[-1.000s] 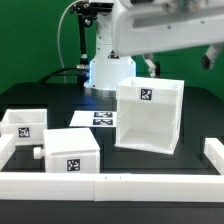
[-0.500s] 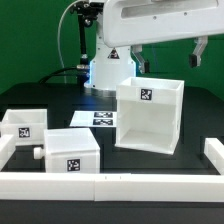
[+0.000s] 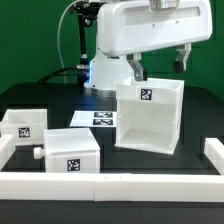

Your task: Assemble drawer

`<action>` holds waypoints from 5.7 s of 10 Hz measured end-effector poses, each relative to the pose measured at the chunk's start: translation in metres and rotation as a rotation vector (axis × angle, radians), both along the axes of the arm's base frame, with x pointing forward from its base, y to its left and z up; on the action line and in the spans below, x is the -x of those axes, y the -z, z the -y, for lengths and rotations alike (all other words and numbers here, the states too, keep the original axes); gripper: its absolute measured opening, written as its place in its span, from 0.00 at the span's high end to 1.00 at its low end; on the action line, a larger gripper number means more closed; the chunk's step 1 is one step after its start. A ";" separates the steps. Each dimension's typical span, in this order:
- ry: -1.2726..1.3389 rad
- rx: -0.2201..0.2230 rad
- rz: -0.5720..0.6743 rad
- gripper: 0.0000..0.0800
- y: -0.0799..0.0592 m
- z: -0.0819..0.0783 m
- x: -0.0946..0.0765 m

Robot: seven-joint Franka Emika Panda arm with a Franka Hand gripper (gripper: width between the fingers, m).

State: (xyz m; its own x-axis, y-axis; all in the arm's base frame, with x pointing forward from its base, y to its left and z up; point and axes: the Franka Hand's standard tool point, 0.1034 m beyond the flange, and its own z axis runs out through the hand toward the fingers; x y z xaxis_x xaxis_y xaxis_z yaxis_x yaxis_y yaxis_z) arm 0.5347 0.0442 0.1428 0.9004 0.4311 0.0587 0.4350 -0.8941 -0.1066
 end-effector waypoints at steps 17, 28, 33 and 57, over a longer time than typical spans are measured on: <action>-0.320 0.017 -0.011 0.89 0.043 0.011 0.013; 0.046 0.046 0.000 0.96 0.043 0.023 -0.011; 0.212 0.036 -0.024 0.96 0.041 0.009 -0.055; 0.481 0.035 0.079 0.63 0.041 0.002 -0.087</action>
Offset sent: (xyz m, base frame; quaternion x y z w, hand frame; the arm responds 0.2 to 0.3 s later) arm 0.0186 0.0061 -0.0075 -0.0171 0.0081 -0.2745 0.9614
